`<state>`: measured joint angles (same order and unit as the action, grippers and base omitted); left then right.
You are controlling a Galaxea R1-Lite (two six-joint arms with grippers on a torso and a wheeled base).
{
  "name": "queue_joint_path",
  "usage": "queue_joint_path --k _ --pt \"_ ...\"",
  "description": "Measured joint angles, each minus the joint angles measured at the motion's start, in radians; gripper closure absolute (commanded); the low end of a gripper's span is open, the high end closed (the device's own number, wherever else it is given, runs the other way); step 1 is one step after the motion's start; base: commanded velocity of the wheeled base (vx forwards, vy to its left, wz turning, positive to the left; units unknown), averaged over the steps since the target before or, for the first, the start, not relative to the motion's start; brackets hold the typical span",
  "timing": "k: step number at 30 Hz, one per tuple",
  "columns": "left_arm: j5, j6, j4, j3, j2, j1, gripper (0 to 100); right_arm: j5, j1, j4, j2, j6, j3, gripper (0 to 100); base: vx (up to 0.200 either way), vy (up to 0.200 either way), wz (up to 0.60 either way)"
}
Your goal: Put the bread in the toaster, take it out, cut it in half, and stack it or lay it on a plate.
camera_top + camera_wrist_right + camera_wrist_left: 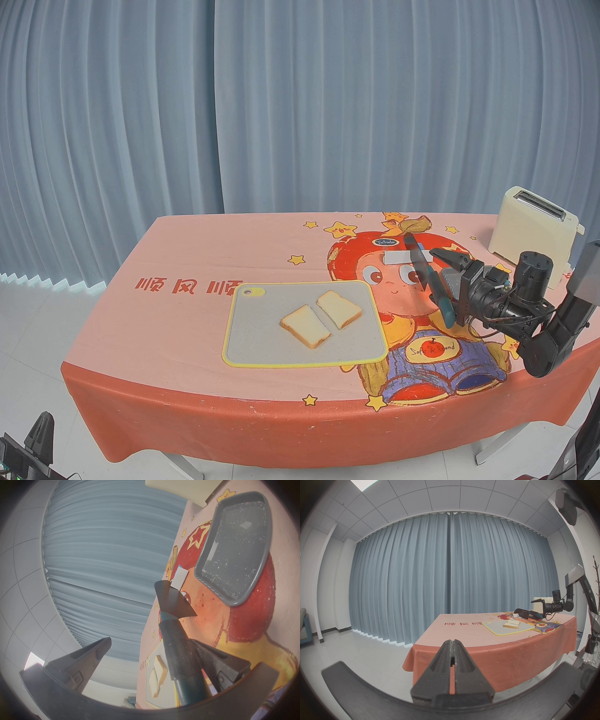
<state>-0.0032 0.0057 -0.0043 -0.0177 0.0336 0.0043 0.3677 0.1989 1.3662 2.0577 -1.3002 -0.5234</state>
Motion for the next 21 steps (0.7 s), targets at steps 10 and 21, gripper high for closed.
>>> queue_joint_path --k 10,21 --pt "0.000 0.000 0.000 0.000 0.000 0.000 100 -0.004 -0.011 -0.012 -0.044 0.051 0.010 0 0.000 0.000 0.00" --pt "0.000 0.000 0.000 0.000 0.000 0.000 100 -0.068 -0.009 -0.011 -0.046 0.141 0.010 0 0.000 0.000 0.00"
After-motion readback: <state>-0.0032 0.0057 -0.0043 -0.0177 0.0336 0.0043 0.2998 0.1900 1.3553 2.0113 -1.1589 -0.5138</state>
